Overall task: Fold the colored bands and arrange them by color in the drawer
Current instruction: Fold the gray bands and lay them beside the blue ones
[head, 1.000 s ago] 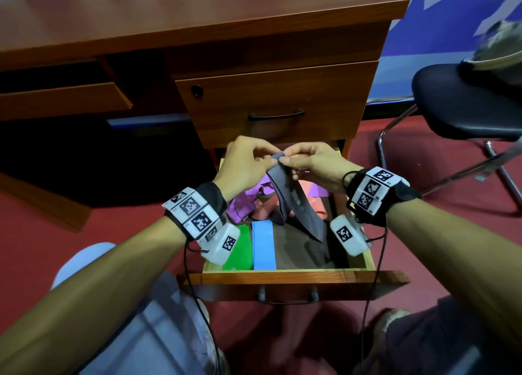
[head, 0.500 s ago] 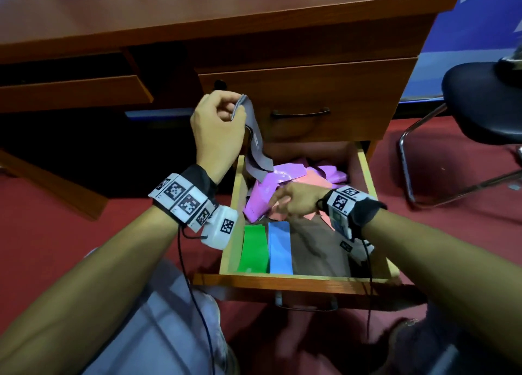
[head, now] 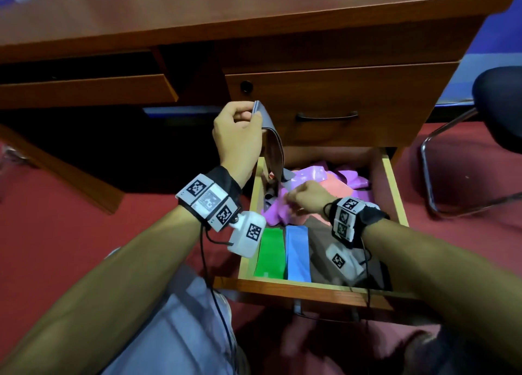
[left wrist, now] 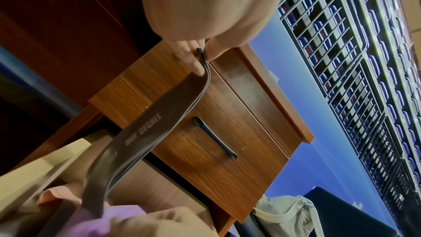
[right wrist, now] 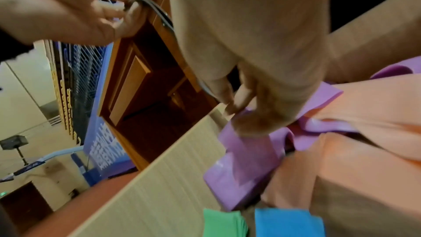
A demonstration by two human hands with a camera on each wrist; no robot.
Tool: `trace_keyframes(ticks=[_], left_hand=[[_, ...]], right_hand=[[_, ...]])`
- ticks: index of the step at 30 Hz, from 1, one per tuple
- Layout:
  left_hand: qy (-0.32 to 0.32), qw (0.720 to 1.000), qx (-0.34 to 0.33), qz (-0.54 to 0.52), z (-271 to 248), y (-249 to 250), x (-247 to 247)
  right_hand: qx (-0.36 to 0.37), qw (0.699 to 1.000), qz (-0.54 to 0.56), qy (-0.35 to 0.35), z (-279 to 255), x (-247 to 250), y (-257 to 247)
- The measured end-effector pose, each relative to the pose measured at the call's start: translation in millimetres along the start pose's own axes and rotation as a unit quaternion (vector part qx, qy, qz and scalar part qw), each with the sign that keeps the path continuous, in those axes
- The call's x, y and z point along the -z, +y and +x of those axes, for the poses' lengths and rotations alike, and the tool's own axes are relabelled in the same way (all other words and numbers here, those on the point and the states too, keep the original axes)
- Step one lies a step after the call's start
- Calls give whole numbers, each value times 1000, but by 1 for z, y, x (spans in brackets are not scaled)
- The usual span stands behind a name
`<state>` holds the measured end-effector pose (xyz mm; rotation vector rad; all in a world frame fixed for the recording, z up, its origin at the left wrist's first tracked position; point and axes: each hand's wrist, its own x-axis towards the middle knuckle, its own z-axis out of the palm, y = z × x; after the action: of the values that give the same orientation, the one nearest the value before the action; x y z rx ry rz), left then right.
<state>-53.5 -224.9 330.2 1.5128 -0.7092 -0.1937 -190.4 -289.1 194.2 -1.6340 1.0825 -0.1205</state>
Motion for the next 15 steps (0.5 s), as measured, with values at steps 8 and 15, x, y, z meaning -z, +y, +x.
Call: trace_keyframes(ticks=[8,15], left_hand=[[16,1000,2,-11,0,3,-4],[27,999,-7,-20,-3,5,-7]], right_hand=[[-88,933,-121,328,5,73,-3],[62,927,-343,137,-8,38,6]])
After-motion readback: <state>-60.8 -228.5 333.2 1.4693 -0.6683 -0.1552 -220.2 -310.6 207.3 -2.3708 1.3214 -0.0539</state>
